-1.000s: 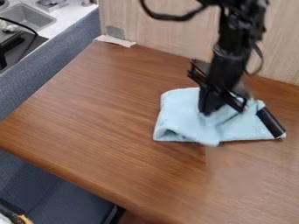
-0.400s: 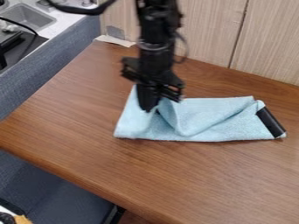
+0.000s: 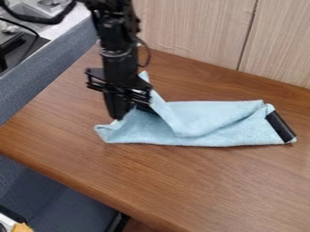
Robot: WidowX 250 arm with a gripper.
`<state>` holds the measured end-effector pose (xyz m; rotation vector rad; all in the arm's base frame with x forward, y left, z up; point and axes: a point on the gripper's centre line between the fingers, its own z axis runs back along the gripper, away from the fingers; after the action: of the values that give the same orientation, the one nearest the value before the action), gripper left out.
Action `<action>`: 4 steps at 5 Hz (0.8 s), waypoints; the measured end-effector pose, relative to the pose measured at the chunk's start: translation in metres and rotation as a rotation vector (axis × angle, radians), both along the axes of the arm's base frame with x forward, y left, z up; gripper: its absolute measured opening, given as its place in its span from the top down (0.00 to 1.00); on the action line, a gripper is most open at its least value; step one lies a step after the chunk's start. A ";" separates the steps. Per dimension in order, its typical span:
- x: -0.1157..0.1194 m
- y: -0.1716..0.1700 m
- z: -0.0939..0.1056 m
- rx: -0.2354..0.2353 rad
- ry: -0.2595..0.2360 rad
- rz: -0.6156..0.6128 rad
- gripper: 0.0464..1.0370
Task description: Unfold the cloth from right to left
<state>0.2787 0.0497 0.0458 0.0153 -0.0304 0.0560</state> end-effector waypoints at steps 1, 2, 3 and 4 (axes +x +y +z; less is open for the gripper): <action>-0.008 0.018 -0.003 -0.001 0.014 0.087 0.99; -0.012 0.030 -0.012 0.001 0.031 0.128 0.98; -0.018 0.036 -0.019 -0.028 0.078 0.169 0.84; -0.016 0.039 -0.016 -0.032 0.089 0.166 0.60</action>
<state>0.2624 0.0882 0.0294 -0.0118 0.0604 0.2214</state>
